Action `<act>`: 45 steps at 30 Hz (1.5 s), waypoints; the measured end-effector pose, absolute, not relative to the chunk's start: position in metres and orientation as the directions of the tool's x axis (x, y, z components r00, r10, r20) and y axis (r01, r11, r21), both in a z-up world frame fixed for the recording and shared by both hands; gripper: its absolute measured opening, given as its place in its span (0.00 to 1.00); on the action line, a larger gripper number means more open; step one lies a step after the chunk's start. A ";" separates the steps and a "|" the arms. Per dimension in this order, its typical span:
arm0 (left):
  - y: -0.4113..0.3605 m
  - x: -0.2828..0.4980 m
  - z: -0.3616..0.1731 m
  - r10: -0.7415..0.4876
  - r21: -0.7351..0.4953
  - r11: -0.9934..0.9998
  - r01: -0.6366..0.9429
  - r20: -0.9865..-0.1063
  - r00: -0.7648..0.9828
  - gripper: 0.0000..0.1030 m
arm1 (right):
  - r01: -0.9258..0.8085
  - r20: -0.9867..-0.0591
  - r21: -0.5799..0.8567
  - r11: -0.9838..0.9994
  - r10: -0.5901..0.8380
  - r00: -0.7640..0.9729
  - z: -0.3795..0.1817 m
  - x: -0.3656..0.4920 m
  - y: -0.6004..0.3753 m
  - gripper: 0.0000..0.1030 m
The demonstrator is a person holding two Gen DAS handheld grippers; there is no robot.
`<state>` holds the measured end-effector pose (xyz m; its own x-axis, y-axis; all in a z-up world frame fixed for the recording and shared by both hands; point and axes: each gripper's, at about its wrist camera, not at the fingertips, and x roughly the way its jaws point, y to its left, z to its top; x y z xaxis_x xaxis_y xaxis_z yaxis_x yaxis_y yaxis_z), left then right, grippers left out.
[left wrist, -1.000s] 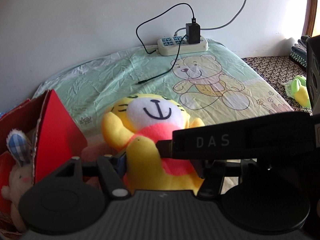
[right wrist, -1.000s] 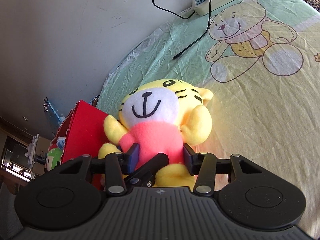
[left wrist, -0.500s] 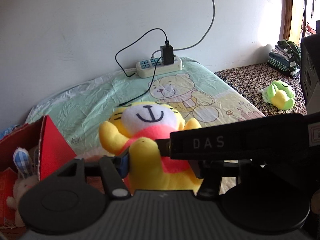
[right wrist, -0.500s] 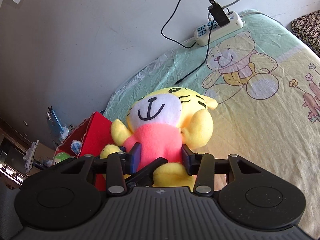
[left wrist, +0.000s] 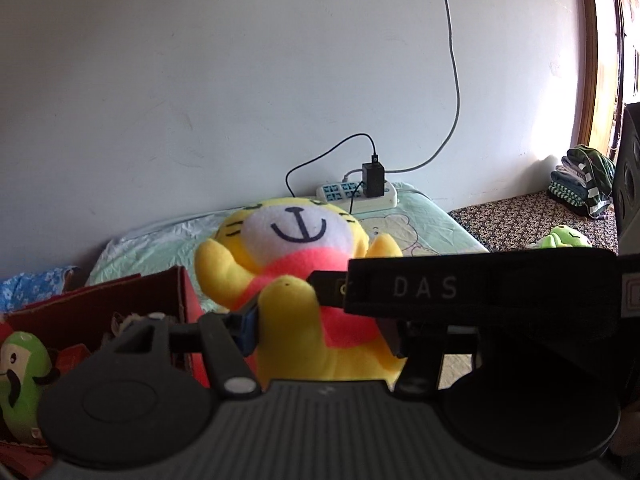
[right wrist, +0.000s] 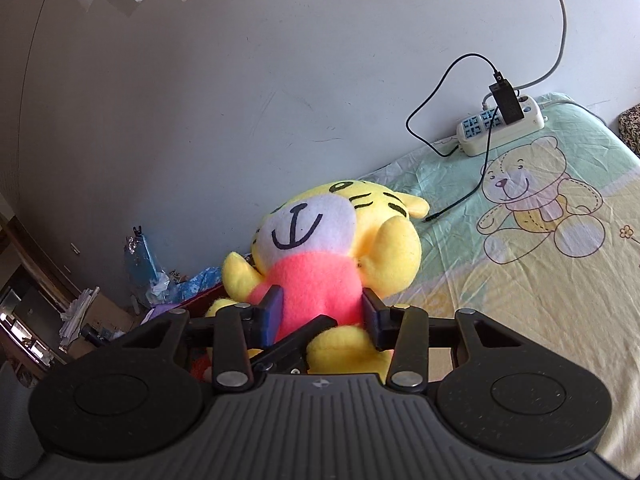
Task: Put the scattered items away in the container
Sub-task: 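Carry the tiger plush into the red box and open both grippers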
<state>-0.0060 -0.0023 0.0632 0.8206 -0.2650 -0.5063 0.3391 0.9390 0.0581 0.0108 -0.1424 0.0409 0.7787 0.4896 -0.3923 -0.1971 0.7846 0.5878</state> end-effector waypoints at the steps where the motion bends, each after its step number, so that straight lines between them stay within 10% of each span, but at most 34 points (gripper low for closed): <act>1: 0.004 -0.007 0.066 -0.264 0.057 0.940 0.336 -0.501 0.824 0.56 | -0.199 -0.389 0.589 0.783 0.490 0.780 0.043 0.010 -0.137 0.44; 45: 0.225 0.052 0.009 -0.234 -0.109 0.970 0.219 -0.673 0.701 0.68 | -0.172 -0.660 0.498 0.850 0.500 0.561 0.006 0.069 0.079 0.43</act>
